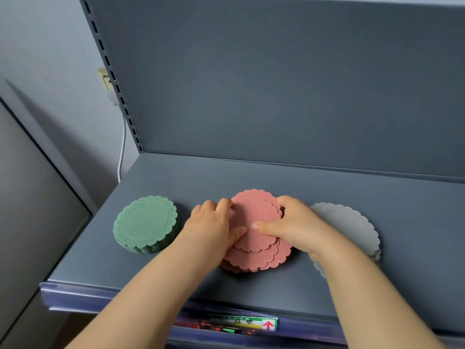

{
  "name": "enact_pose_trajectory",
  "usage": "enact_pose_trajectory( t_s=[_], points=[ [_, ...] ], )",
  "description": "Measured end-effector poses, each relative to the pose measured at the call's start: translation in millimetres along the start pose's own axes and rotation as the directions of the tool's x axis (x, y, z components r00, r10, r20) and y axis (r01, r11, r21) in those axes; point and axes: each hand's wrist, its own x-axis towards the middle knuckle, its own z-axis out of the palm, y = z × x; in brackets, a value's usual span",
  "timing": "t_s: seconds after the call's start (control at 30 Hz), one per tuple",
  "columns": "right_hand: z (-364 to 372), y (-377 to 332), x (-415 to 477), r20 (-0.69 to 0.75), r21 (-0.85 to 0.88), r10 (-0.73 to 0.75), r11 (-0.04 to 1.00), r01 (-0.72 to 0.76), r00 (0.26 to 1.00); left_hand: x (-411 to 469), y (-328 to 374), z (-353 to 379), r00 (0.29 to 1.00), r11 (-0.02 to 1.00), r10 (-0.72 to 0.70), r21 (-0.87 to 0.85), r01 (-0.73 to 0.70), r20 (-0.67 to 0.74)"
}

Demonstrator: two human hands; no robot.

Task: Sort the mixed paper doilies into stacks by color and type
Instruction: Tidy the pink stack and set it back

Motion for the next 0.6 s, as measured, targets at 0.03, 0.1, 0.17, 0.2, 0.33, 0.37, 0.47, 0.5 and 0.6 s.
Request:
enact_pose_trajectory(
  t_s=[0.03, 0.1, 0.17, 0.2, 0.33, 0.37, 0.47, 0.5, 0.6],
  points=[
    [2.2, 1.3, -2.0, -0.029, 0.01, -0.004, 1.0, 0.004, 1.0, -0.5, -0.7, 1.1, 1.0, 1.0, 0.005, 0.002, -0.005, -0.008],
    [5.3, 2.6, -4.7, -0.061, 0.035, -0.005, 0.999, 0.007, 0.998, -0.8, -1.9, 3.0, 1.0, 1.0, 0.016, 0.007, -0.016, -0.024],
    [5.8, 2.3, -5.1, -0.074, 0.007, -0.014, 1.0, 0.015, 0.997, -1.0, -2.9, 4.6, 0.999, 1.0, 0.024, 0.019, -0.024, -0.04],
    [5.3, 1.9, -5.1, -0.074, -0.018, -0.021, 1.0, 0.02, 0.997, -0.9, -3.5, 5.2, 0.999, 0.999, 0.027, 0.027, -0.026, -0.045],
    [4.8, 0.3, -5.8, -0.047, 0.021, -0.039, 0.999, 0.04, 0.998, 0.7, -4.0, 6.1, 0.999, 0.999, 0.026, 0.048, -0.024, -0.047],
    [5.1, 0.9, -5.3, -0.038, 0.062, -0.037, 0.997, 0.04, 0.999, 1.3, -4.0, 6.4, 0.999, 0.998, 0.027, 0.056, -0.024, -0.047],
    [3.3, 1.9, -3.1, 0.0, 0.152, -0.023, 0.988, 0.023, 1.0, 2.3, -4.4, 7.2, 0.999, 0.997, 0.029, 0.067, -0.026, -0.043],
    [1.6, 1.6, -2.4, 0.025, 0.164, -0.016, 0.986, 0.012, 1.0, 2.1, -4.5, 7.3, 0.999, 0.997, 0.032, 0.066, -0.029, -0.041],
    [-1.8, -0.5, -1.3, 0.076, 0.168, 0.003, 0.986, -0.016, 0.997, 2.2, -5.0, 6.7, 0.998, 0.998, 0.039, 0.05, -0.037, -0.043]
  ],
)
